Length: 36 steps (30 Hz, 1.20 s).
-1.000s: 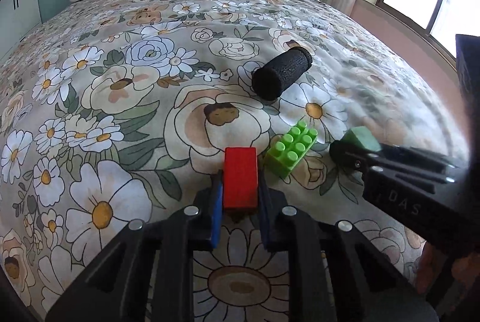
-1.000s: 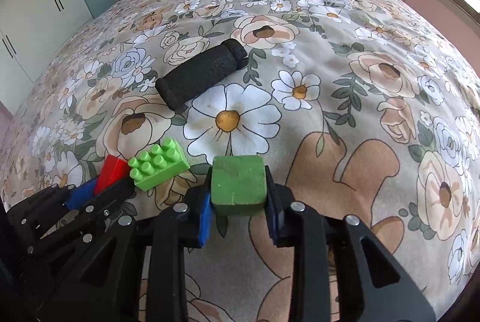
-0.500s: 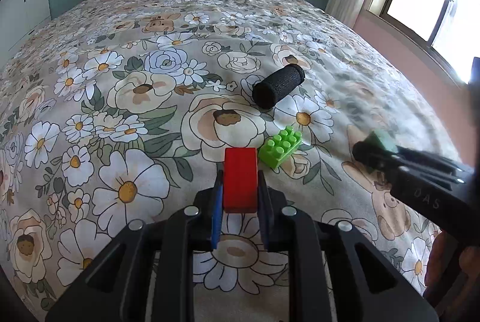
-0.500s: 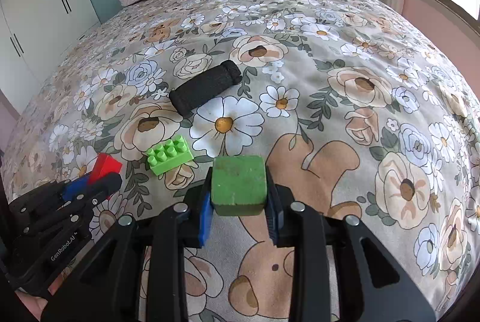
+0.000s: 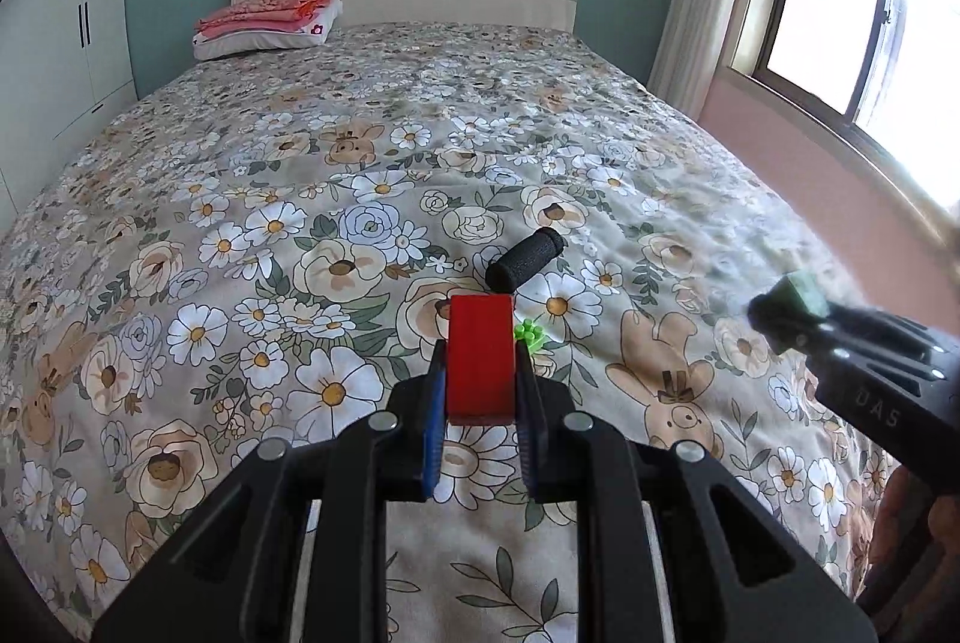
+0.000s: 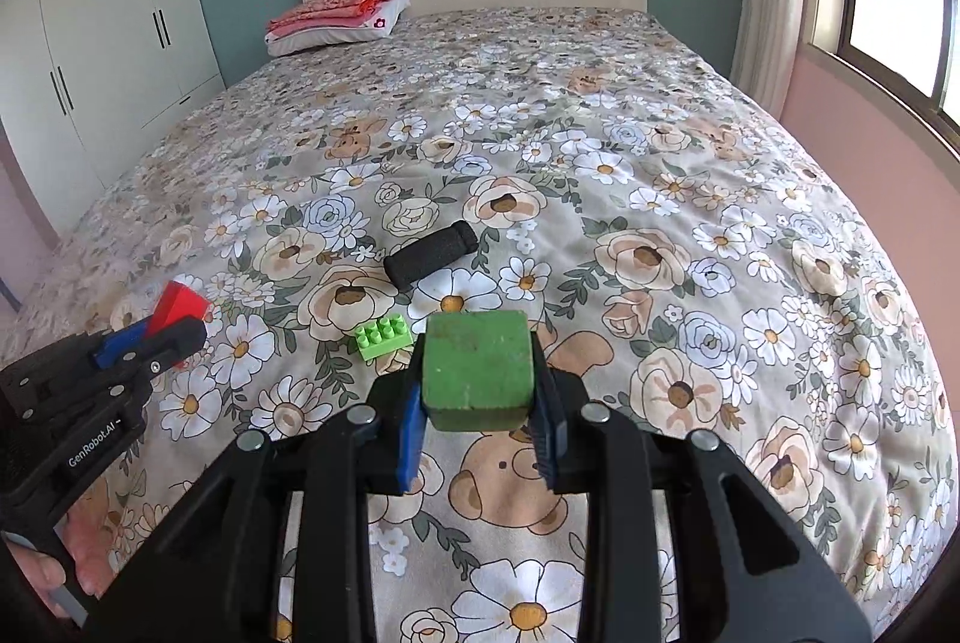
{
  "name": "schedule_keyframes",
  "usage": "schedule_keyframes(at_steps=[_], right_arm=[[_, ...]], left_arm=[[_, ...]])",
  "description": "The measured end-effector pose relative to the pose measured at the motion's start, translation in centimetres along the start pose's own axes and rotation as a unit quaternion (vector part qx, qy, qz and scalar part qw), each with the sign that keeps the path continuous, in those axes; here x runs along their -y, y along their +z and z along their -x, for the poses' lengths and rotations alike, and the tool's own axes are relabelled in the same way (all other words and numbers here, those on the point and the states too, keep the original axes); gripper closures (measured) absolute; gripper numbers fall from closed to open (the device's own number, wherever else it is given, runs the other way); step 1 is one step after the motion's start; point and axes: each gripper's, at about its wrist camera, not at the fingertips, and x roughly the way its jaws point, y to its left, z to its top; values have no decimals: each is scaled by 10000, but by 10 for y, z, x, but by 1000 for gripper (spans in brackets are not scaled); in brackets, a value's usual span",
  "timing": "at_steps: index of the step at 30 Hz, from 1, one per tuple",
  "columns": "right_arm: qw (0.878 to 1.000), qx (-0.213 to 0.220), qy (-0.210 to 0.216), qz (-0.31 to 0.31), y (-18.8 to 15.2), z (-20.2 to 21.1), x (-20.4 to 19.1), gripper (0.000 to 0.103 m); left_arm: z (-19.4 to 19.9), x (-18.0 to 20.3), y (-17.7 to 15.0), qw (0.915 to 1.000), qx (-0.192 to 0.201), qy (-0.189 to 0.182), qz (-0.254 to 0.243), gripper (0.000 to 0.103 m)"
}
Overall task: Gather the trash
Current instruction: 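Carry the red and green blocks over the wastebasket with both tools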
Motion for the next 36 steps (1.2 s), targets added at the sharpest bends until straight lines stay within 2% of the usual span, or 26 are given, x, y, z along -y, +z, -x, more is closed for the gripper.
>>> schedule_keyframes(at_steps=[12, 23, 27, 36], right_arm=[[9967, 783, -38, 216, -6, 145, -3, 72], [9896, 1347, -93, 487, -40, 267, -7, 72], [9868, 1491, -47, 627, -58, 303, -9, 72], [9840, 1545, 115, 877, -113, 346, -9, 72]], left_arm=[[139, 30, 4, 9968, 780, 101, -142, 81], [258, 47, -23, 9904, 1362, 126, -203, 81], [287, 48, -39, 9904, 1365, -63, -194, 81], [333, 50, -92, 9891, 1425, 58, -361, 81]])
